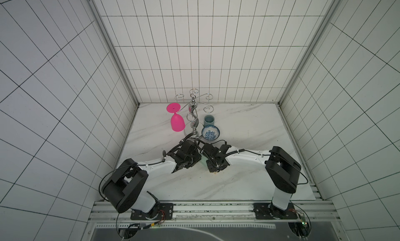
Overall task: Take out the earrings from the drawer-style jewelry box
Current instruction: Pick up the earring from the drawer.
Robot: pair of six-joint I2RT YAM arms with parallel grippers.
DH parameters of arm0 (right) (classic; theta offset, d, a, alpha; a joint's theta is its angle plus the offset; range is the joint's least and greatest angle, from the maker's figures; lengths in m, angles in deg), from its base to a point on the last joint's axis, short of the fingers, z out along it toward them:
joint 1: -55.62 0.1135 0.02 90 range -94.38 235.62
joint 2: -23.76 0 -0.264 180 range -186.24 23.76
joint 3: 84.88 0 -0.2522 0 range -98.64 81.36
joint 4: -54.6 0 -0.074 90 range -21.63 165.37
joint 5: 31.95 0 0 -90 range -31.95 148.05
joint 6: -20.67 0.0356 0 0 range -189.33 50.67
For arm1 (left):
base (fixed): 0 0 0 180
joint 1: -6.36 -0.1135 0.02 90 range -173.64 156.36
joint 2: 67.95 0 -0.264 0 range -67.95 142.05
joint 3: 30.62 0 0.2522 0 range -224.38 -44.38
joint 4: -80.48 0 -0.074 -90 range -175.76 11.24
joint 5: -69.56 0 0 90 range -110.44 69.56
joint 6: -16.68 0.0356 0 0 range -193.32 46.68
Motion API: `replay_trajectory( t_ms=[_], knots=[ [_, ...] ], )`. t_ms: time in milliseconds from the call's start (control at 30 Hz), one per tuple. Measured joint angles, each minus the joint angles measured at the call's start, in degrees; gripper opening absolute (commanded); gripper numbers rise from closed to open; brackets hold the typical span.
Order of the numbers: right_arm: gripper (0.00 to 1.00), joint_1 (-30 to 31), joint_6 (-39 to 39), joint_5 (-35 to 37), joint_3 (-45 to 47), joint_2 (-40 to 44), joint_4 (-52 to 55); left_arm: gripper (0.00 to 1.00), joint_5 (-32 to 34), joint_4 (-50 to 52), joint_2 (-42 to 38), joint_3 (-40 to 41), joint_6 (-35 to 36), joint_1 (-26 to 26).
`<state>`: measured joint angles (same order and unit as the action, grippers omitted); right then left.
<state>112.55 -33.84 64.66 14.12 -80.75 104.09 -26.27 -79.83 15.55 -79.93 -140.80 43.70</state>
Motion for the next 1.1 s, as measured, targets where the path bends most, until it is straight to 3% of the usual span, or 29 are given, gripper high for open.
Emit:
replay_trajectory(
  t_ms=[1100],
  knots=[
    [0.18, -1.9, -0.7, 0.3, -2.4, 2.4, 4.2, 0.38, 0.0, -0.9, 1.4, -0.9, 0.5, 0.1]
  ],
)
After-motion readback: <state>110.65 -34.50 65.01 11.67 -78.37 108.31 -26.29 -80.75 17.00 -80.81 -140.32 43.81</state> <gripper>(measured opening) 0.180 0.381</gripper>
